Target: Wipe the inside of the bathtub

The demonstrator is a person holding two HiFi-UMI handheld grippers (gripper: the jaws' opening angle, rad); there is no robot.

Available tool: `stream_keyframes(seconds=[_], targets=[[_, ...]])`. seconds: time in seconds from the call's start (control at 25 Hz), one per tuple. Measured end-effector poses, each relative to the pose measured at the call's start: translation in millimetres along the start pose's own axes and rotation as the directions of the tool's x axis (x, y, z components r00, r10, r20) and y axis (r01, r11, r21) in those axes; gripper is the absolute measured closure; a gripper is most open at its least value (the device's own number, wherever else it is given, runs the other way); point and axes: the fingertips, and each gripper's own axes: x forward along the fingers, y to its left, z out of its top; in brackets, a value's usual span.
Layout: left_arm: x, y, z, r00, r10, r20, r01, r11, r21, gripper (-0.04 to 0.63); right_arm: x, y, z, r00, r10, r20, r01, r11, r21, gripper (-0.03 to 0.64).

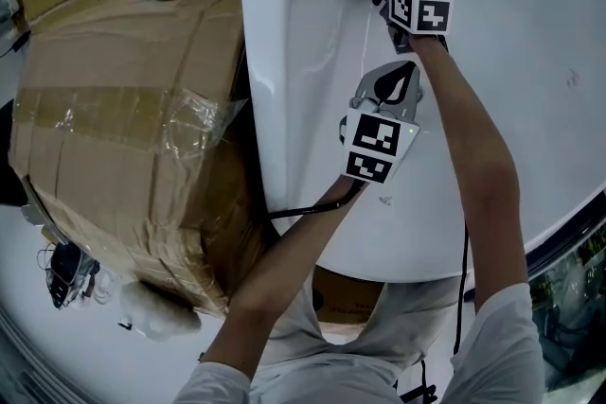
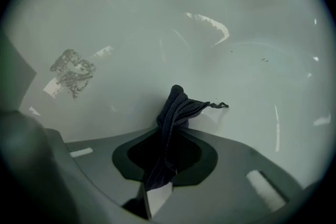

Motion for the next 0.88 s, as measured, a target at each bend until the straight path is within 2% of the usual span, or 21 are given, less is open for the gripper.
stream_keyframes(seconds=[0.28,0.4,0.56,0.68,0.88], targets=[[2,12,-17,0.999,0.036,-0.025,-0.037,0.999,-0.038,0.597,12,10,-6,0.999,0.024,-0.034,-0.024,1.000,0.003,0.560],[0,12,-15,0.999,0.035,-0.021,-0.036,0.998,-0.045,0.597,12,19,-8,0.996,0.083,-0.046,-0.082,0.997,0.016,0.558],[-5,6,-18,1.000,0.026,-0.018,-0.026,0.999,-0.047,0.597,5,32,-3,0.987,0.160,-0.011,-0.159,0.986,0.051,0.560],[-7,5,-19,1.000,0.027,-0.012,-0.028,0.997,-0.076,0.597,-1,42,3,0.978,0.208,-0.001,-0.208,0.977,0.041,0.560],[-13,1,-18,0.999,0.038,-0.004,-0.038,0.998,-0.051,0.597,-25,69,24,0.956,0.291,0.024,-0.292,0.956,0.013,0.560]])
